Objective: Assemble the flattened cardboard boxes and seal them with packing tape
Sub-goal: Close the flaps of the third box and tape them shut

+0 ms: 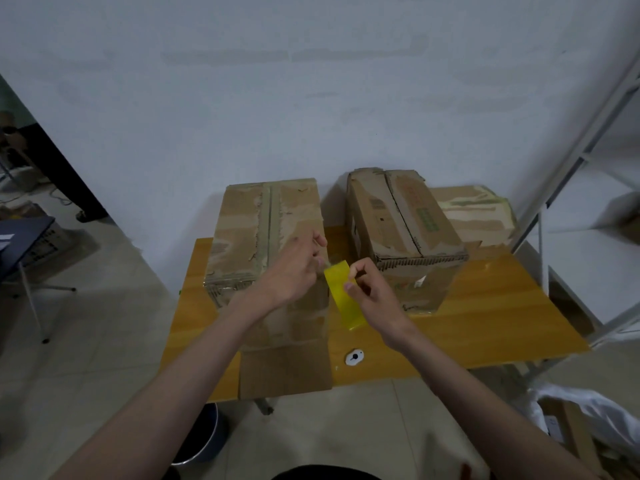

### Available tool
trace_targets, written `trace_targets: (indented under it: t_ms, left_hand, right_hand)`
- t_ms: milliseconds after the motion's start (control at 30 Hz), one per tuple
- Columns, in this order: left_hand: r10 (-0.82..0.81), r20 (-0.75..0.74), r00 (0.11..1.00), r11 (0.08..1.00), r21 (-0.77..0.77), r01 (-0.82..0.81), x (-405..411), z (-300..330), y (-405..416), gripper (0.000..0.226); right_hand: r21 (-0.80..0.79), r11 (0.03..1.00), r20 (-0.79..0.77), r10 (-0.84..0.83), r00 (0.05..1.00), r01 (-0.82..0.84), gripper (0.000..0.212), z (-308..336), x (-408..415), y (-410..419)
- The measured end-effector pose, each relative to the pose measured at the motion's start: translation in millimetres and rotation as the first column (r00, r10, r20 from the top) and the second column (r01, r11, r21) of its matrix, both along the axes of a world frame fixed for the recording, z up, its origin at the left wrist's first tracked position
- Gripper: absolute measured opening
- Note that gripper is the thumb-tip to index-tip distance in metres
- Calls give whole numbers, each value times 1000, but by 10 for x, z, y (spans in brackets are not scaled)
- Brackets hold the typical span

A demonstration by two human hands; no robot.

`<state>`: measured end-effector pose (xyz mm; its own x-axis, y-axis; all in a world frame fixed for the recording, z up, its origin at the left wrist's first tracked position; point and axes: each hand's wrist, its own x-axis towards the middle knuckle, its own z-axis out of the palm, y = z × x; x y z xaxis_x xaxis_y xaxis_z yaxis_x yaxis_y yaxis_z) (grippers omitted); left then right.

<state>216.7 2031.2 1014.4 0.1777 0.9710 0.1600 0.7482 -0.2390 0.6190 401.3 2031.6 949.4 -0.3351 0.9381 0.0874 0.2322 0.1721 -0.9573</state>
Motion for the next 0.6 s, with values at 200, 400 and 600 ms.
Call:
trace_targets:
  t_ms: [200, 400, 600]
  left_hand:
    - [71, -138, 988, 995, -62, -81, 139, -133, 293, 27]
    - [34, -249, 968, 980, -182, -81, 323, -308, 420, 24]
    - [-4, -294, 956, 970, -234, -68, 383, -334, 456, 21]
  right_hand:
    - [-2, 999, -22, 41, 999, -41, 8, -22, 154, 1]
    - [4, 999, -27, 49, 998, -49, 10, -49, 282, -21]
    - [-29, 999, 1, 43, 999, -43, 9, -205, 406, 16]
